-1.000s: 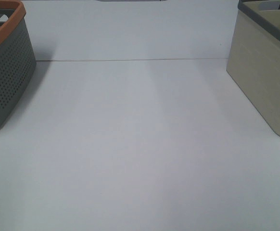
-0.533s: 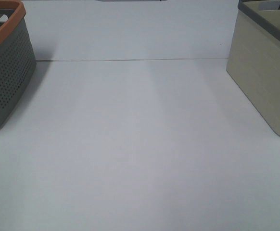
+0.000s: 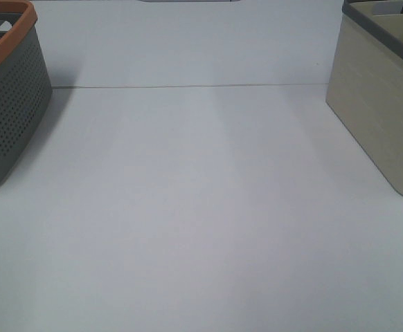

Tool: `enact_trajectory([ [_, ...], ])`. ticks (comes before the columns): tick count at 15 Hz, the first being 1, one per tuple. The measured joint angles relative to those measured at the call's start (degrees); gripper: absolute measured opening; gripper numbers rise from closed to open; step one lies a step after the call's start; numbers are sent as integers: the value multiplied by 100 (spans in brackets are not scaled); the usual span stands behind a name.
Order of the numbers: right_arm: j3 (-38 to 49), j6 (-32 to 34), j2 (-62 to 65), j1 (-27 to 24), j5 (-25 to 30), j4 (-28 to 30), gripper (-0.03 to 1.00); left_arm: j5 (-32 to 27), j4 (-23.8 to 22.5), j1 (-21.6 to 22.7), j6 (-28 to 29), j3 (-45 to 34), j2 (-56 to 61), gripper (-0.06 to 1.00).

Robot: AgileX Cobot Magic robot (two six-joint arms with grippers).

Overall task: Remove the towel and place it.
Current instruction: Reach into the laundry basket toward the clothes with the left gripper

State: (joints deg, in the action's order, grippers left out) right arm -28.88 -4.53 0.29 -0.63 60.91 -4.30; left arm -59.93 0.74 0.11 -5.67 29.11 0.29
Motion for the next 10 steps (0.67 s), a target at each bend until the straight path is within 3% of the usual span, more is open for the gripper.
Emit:
enact_trajectory([
  [10,0,0,0,0,0,0,64,0,11,0,6,0,0,99],
])
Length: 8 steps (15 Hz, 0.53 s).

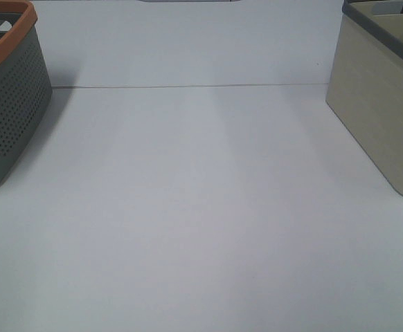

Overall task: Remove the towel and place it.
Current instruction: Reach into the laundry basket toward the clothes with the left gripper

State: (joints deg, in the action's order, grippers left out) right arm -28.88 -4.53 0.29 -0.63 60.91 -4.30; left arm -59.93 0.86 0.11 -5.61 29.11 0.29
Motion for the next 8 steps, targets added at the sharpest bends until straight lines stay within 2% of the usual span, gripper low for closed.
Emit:
enact_trajectory([
  [8,0,0,0,0,0,0,64,0,0,0,6,0,0,99],
])
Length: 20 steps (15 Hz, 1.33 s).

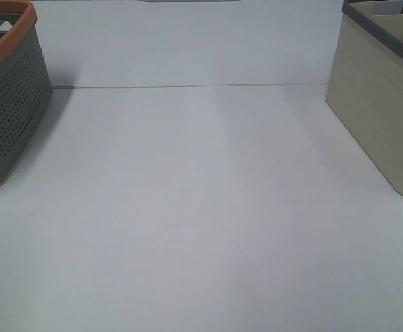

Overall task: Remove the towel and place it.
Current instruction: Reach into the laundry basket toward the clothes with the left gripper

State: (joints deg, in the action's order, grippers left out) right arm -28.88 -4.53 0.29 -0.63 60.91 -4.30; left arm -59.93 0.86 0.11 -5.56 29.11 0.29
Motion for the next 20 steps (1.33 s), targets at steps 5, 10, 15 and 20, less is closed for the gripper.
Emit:
enact_trajectory([
  [5,0,0,0,0,0,0,64,-178,201,0,-458,321,-447,99],
  [10,0,0,0,0,0,0,64,-264,722,0,-1278,1644,-2309,99],
  [15,0,0,0,0,0,0,64,-659,877,0,-1856,4131,-4778,99],
  [20,0,0,0,0,0,0,64,-940,733,0,-2309,5947,-6784,99],
])
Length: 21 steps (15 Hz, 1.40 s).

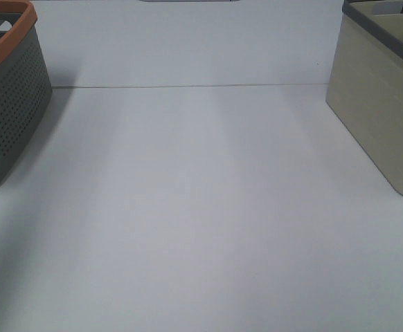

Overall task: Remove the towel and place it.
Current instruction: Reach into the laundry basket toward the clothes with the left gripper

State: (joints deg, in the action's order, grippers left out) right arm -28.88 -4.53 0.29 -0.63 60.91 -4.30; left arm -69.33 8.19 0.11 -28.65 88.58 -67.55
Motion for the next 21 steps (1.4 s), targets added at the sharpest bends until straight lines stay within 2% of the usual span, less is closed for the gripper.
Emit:
enact_trajectory([
  [3,0,0,0,0,0,0,64,-40,-418,6,-985,510,-957,99],
  [6,0,0,0,0,0,0,64,-57,-544,407,-1942,917,-1770,99],
  [8,0,0,0,0,0,0,64,-57,-539,659,-2269,1083,-1965,99],
  [12,0,0,0,0,0,0,64,-17,-607,1341,-2252,1255,-2263,97],
  [15,0,0,0,0,0,0,64,693,-888,1495,-3060,1255,-2704,96],
  [19,0,0,0,0,0,0,64,2154,-1249,1501,-3203,1261,-3770,86],
  [21,0,0,0,0,0,0,64,2590,-1306,1507,-3203,1261,-4211,81],
])
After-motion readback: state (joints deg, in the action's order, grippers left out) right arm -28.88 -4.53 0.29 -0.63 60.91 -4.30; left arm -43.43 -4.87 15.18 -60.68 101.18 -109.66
